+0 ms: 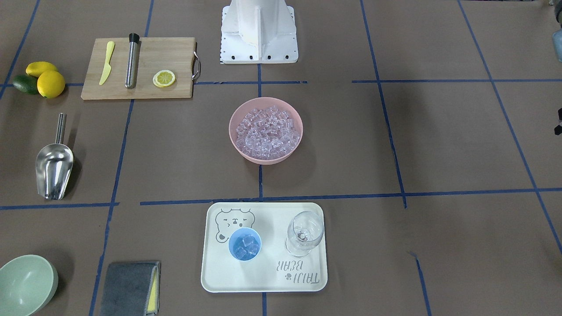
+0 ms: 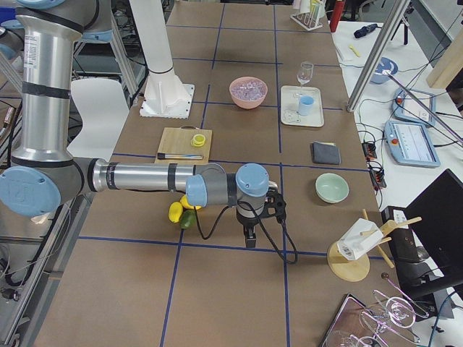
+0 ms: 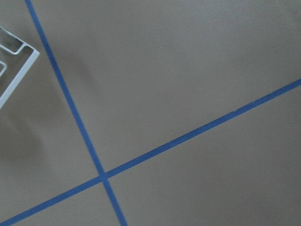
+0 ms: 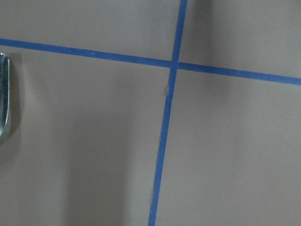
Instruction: Put ice in cup with scoop
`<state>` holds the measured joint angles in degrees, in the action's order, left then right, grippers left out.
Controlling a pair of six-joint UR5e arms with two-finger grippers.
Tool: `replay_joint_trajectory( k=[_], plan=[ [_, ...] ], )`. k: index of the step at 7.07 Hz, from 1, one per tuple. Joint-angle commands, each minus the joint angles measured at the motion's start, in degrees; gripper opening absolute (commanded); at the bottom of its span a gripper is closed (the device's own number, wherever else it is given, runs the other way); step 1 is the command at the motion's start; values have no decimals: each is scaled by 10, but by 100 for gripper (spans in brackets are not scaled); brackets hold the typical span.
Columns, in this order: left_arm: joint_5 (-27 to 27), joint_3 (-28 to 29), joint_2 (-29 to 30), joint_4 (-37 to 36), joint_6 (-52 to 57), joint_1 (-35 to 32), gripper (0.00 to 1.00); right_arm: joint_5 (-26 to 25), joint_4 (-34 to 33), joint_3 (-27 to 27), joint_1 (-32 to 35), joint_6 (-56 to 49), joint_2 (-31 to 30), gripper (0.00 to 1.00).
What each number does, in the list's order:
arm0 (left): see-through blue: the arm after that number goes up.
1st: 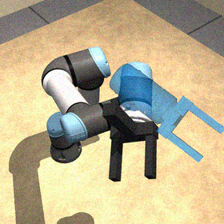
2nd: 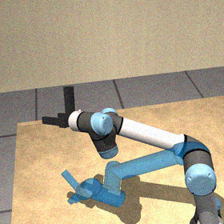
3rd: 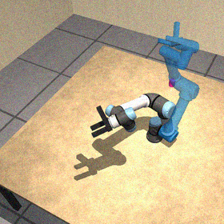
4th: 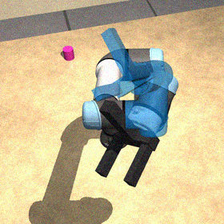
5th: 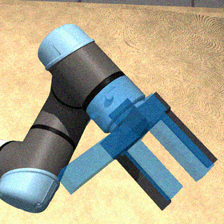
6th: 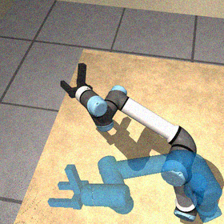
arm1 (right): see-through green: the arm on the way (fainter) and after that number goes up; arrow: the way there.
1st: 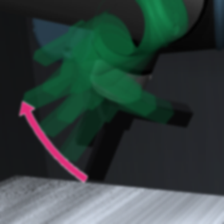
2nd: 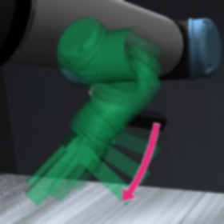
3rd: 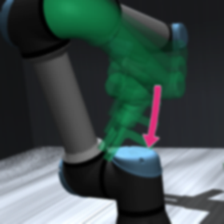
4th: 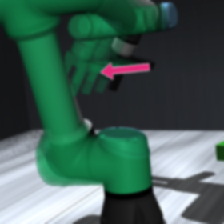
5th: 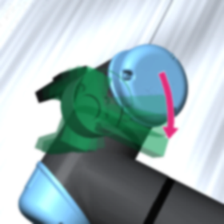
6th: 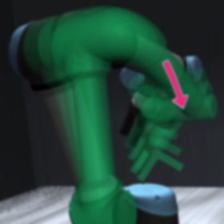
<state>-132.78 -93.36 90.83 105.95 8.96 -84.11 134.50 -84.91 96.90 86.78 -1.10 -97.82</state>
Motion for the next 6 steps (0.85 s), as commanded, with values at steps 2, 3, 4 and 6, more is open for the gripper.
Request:
replay_joint_trajectory(
  k=[2,3,4,6],
  plan=[
    [7,2,-8,-103,118,-80,100,30,1,-32,16,-4,14,100],
    [6,-1,-41,-105,119,-82,100,29,1,-34,16,-6,35,100],
    [4,4,-51,-100,104,-80,100,29,3,-39,16,-7,35,100],
    [-3,0,-50,-104,39,-79,100,28,2,-56,16,-6,40,100]
  ],
)
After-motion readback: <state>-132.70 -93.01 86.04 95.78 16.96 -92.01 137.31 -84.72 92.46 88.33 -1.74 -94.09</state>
